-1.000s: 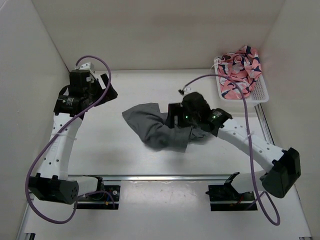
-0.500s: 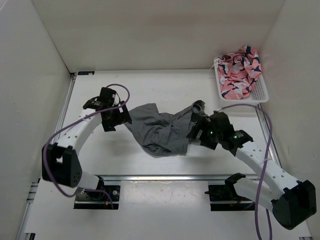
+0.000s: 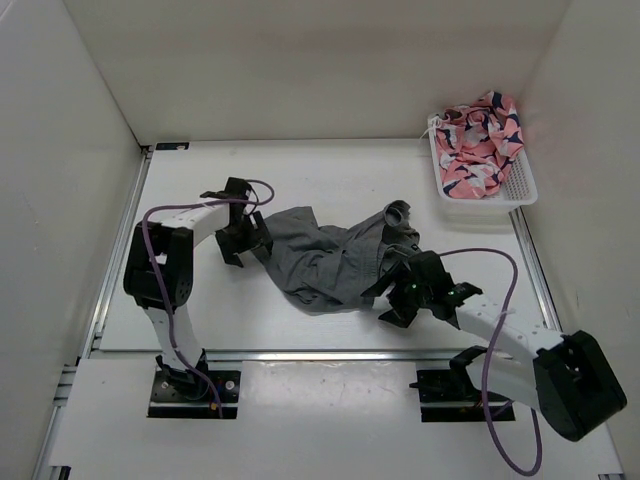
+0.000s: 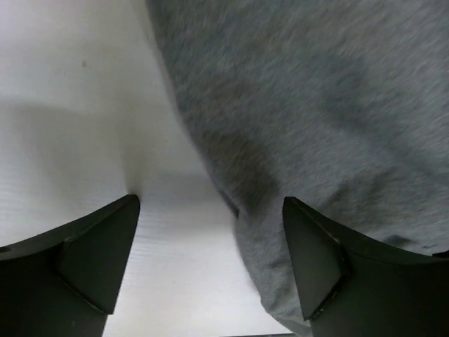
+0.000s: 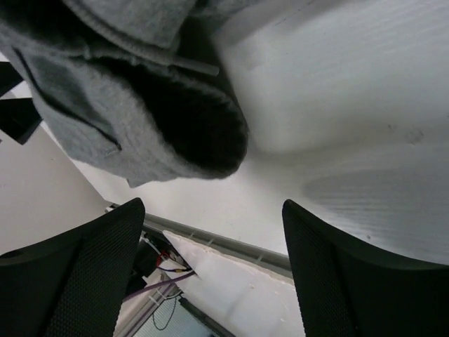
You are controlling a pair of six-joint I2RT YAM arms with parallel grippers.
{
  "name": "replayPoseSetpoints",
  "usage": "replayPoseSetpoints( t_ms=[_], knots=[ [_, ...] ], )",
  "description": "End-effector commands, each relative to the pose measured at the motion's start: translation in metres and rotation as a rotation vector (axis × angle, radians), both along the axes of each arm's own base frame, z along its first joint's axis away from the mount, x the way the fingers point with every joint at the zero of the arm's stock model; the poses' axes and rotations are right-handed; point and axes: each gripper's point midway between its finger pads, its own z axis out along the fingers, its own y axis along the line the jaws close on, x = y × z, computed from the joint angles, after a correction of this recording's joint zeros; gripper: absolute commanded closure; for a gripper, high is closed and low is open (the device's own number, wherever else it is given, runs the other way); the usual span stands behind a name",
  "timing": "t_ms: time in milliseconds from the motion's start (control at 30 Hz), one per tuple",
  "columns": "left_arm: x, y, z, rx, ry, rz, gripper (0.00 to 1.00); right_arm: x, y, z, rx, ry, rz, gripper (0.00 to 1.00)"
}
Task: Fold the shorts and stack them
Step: Flatten the shorts out
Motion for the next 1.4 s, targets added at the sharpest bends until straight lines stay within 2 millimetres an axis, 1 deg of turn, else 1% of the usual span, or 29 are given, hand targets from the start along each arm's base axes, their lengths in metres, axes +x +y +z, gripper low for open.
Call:
replayPoseSetpoints(
  t_ms=[0, 167, 200, 233, 367, 400, 467, 500, 533, 567, 600, 633, 700, 733, 767, 867, 900, 967, 1000, 1067, 1100, 1133, 1167, 1200, 1233, 1267, 1300, 1333, 1367],
  knots=[
    [0.031, -0.003, 0.013, -0.011, -0.087, 0.015, 0.08, 0.016, 0.017, 0.004, 0.053, -0.01, -0.035, 0.19],
    [0.042, -0.005, 0.006, -0.011, -0.077, 0.024, 0.61, 0.041, 0.024, -0.003, -0.001, -0.052, -0.059, 0.36],
    [0.045, -0.008, 0.009, -0.022, -0.085, 0.021, 0.8, 0.045, 0.024, -0.004, -0.022, -0.066, -0.055, 0.39],
    [0.047, -0.008, 0.008, -0.019, -0.086, 0.011, 0.88, 0.048, 0.027, -0.003, -0.033, -0.075, -0.046, 0.53],
    [0.057, -0.003, 0.029, -0.035, -0.135, 0.019, 0.9, 0.077, 0.025, 0.006, -0.129, -0.111, -0.035, 1.0],
    [0.061, 0.0, 0.039, -0.039, -0.154, 0.028, 0.9, 0.099, 0.03, 0.034, -0.118, -0.182, -0.037, 1.0],
    [0.078, 0.013, 0.079, -0.06, -0.238, 0.066, 0.9, 0.13, 0.011, 0.056, -0.182, -0.261, -0.023, 1.0],
    [0.084, 0.015, 0.104, -0.09, -0.288, 0.06, 0.9, 0.162, 0.01, 0.102, -0.178, -0.404, -0.003, 1.0],
    [0.089, 0.026, 0.122, -0.09, -0.31, 0.087, 0.9, 0.176, 0.007, 0.121, -0.16, -0.445, 0.017, 1.0],
    [0.106, 0.029, 0.163, -0.098, -0.407, 0.085, 0.9, 0.2, -0.012, 0.136, -0.168, -0.476, -0.007, 1.0],
    [0.112, 0.033, 0.187, -0.103, -0.457, 0.094, 0.9, 0.229, -0.015, 0.199, -0.165, -0.633, 0.019, 1.0],
    [0.121, 0.04, 0.238, -0.123, -0.564, 0.105, 0.9, 0.251, -0.029, 0.21, -0.182, -0.645, 0.017, 1.0],
    [0.128, 0.046, 0.288, -0.142, -0.677, 0.112, 0.9, 0.263, -0.031, 0.249, -0.173, -0.69, 0.078, 1.0],
    [0.126, 0.042, 0.315, -0.173, -0.73, 0.103, 0.9, 0.277, -0.037, 0.295, -0.184, -0.796, 0.076, 1.0],
    [0.126, 0.049, 0.362, -0.179, -0.839, 0.111, 0.9, 0.277, -0.04, 0.316, -0.18, -0.843, 0.084, 1.0],
    [0.097, 0.057, 0.423, -0.152, -0.961, 0.114, 0.9, 0.267, -0.05, 0.359, -0.196, -0.95, 0.08, 1.0],
    [0.066, 0.058, 0.443, -0.149, -1.016, 0.102, 0.9, 0.241, -0.054, 0.36, -0.223, -0.974, 0.08, 1.0],
    [0.058, 0.059, 0.407, -0.135, -0.939, 0.098, 0.9, 0.217, -0.053, 0.367, -0.222, -1.025, 0.073, 1.0],
    [0.055, 0.059, 0.396, -0.134, -0.928, 0.099, 0.9, 0.21, -0.05, 0.332, -0.224, -0.964, 0.095, 1.0],
    [0.031, 0.055, 0.343, -0.145, -0.817, 0.121, 0.9, 0.18, -0.039, 0.32, -0.233, -0.977, 0.141, 1.0],
    [0.024, 0.059, 0.322, -0.133, -0.777, 0.155, 0.9, 0.171, -0.037, 0.278, -0.262, -0.901, 0.17, 1.0],
    [0.009, 0.054, 0.32, -0.156, -0.802, 0.16, 0.9, 0.16, -0.033, 0.259, -0.269, -0.869, 0.19, 1.0],
    [-0.009, 0.052, 0.272, -0.163, -0.704, 0.212, 0.9, 0.128, -0.02, 0.228, -0.276, -0.832, 0.251, 1.0],
    [-0.024, 0.054, 0.22, -0.152, -0.591, 0.254, 0.9, 0.117, -0.02, 0.207, -0.286, -0.791, 0.257, 1.0],
    [-0.035, 0.053, 0.2, -0.17, -0.54, 0.306, 0.87, 0.106, -0.023, 0.183, -0.311, -0.735, 0.257, 1.0],
    [-0.045, 0.055, 0.189, -0.17, -0.531, 0.332, 0.8, 0.084, -0.027, 0.143, -0.323, -0.63, 0.241, 0.9],
    [-0.06, 0.053, 0.157, -0.161, -0.454, 0.341, 0.69, 0.072, -0.038, 0.121, -0.354, -0.553, 0.214, 0.74],
    [-0.065, 0.053, 0.149, -0.156, -0.437, 0.342, 0.56, 0.064, -0.045, 0.106, -0.373, -0.507, 0.186, 0.4],
    [-0.069, 0.055, 0.143, -0.145, -0.429, 0.346, 0.18, 0.05, -0.053, 0.088, -0.374, -0.464, 0.163, 0.33]
  ],
)
